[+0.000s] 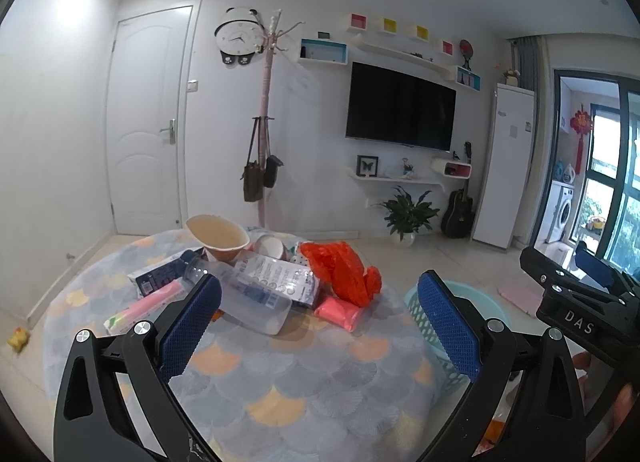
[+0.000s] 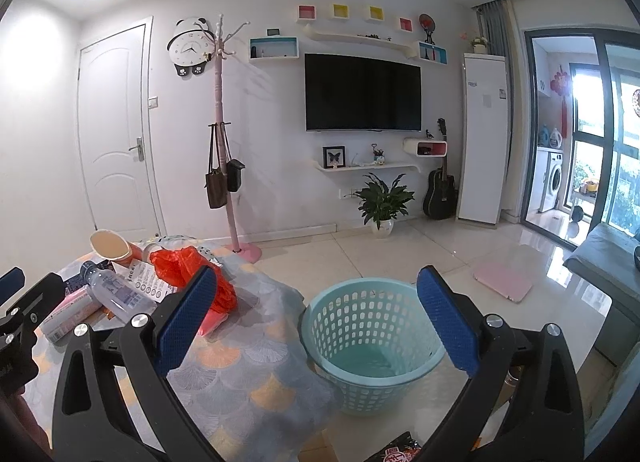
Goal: Collect trash
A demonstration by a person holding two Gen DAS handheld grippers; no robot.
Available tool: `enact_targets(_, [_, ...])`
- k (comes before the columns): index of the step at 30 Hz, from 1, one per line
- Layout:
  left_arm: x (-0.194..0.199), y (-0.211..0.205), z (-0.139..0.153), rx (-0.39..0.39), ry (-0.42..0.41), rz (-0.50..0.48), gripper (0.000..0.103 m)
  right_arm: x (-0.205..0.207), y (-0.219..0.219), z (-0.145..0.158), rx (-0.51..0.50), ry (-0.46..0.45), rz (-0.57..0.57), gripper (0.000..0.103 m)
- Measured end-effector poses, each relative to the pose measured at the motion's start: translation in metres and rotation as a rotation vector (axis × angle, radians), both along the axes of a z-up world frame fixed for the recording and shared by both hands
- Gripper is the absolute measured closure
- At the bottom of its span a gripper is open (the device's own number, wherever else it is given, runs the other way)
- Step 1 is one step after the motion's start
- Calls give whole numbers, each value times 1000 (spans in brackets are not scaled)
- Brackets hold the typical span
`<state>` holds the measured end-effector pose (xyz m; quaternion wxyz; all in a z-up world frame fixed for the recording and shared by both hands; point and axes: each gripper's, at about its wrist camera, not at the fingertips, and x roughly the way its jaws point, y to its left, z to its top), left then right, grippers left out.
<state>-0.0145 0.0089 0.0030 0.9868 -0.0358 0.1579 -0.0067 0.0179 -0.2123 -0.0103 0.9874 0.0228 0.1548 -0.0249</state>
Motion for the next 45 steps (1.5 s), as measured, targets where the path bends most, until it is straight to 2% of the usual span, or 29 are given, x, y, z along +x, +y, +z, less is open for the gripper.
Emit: enact_targets(45, [0,14,2,-23,2,30,7,6,12,-3,-11,10,47,8])
